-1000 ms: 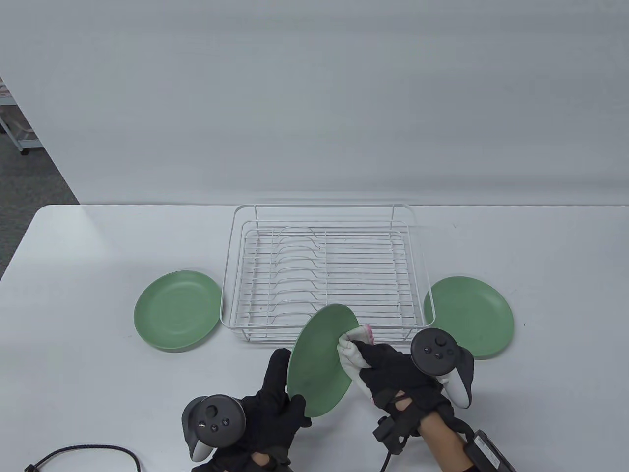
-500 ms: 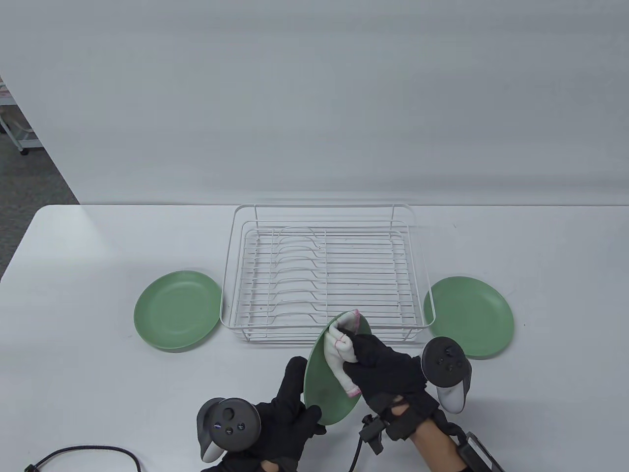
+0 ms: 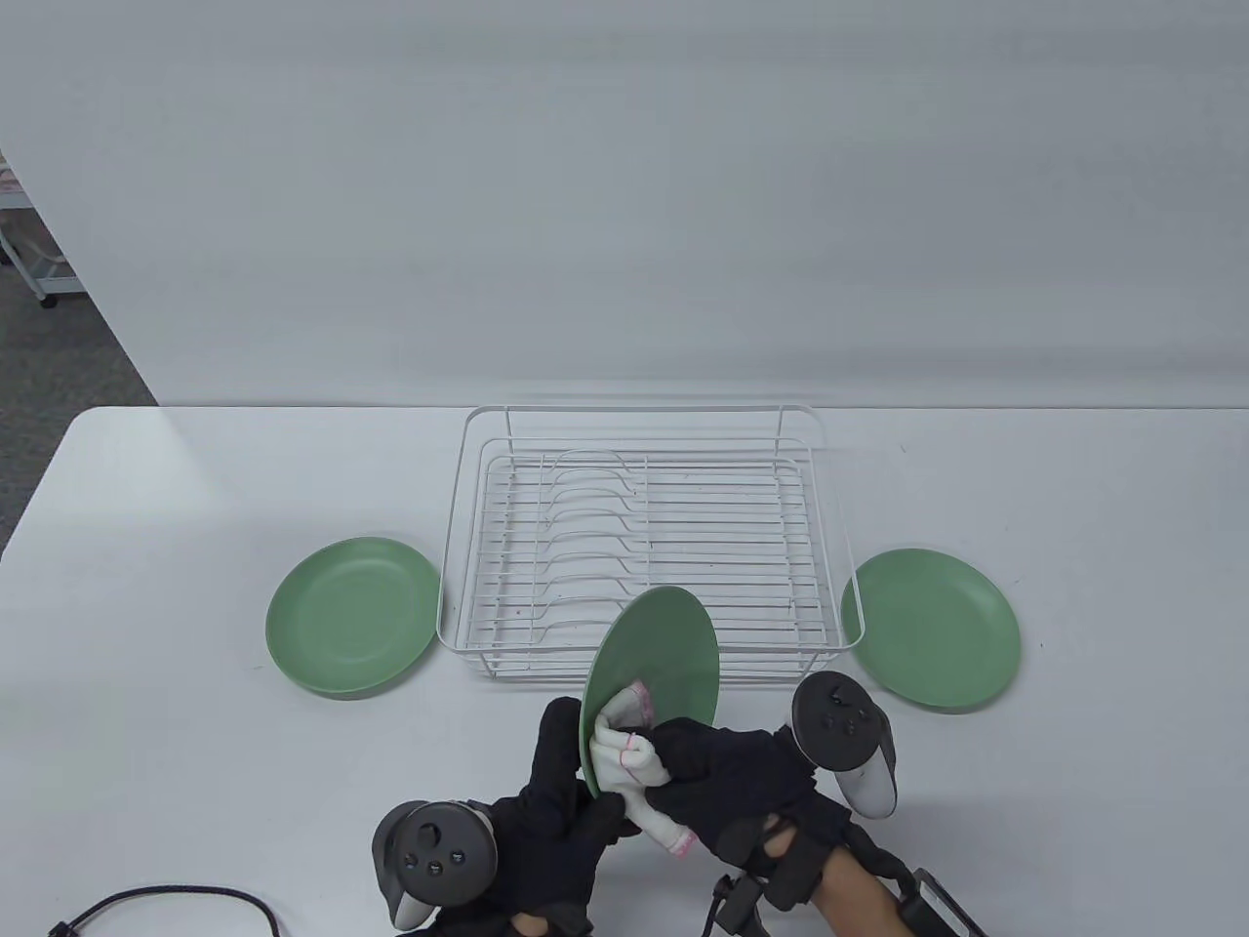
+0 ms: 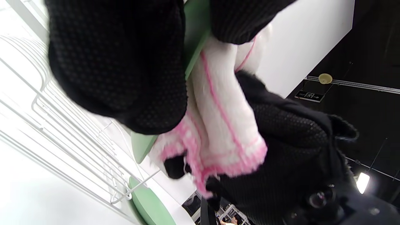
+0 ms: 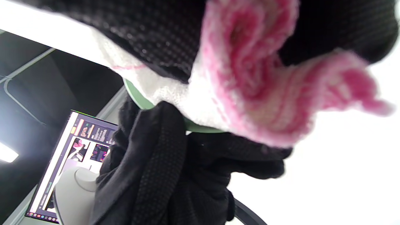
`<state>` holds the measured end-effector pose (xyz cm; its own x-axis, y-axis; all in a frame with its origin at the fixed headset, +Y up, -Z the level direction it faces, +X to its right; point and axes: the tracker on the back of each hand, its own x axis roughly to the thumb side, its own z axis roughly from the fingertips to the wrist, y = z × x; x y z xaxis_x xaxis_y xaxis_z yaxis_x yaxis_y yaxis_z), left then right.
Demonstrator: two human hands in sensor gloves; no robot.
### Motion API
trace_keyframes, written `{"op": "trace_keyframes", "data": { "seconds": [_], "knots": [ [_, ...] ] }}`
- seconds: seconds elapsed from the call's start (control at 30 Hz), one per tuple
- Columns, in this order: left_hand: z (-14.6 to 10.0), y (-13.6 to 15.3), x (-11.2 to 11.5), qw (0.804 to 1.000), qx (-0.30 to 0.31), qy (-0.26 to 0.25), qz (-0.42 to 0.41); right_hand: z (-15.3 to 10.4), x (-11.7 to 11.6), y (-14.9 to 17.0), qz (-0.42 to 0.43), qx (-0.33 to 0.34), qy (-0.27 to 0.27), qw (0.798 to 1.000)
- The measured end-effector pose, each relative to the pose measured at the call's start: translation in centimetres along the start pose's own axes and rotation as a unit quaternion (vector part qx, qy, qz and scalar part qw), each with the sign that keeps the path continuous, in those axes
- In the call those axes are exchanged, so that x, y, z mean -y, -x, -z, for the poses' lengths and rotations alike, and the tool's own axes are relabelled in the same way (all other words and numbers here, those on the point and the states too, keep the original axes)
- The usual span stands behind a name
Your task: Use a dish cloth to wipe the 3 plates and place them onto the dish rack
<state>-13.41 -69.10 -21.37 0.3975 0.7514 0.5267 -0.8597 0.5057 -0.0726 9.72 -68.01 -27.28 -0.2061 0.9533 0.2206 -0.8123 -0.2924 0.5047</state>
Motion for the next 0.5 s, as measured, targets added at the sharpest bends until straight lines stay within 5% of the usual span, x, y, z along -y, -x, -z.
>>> {"op": "trace_keyframes", "data": {
  "seconds": [0.23,0.5],
  "knots": [
    [-0.1,-0.2,-0.5,0.999,0.007,-0.025,0.021,0.1,1.6,1.2,-0.069,-0.094,-0.031,0.993],
    [-0.1,-0.4,-0.4,0.999,0.01,-0.016,0.044,-0.6,4.8,2.4,-0.114,-0.153,0.095,0.977]
  ]
}}
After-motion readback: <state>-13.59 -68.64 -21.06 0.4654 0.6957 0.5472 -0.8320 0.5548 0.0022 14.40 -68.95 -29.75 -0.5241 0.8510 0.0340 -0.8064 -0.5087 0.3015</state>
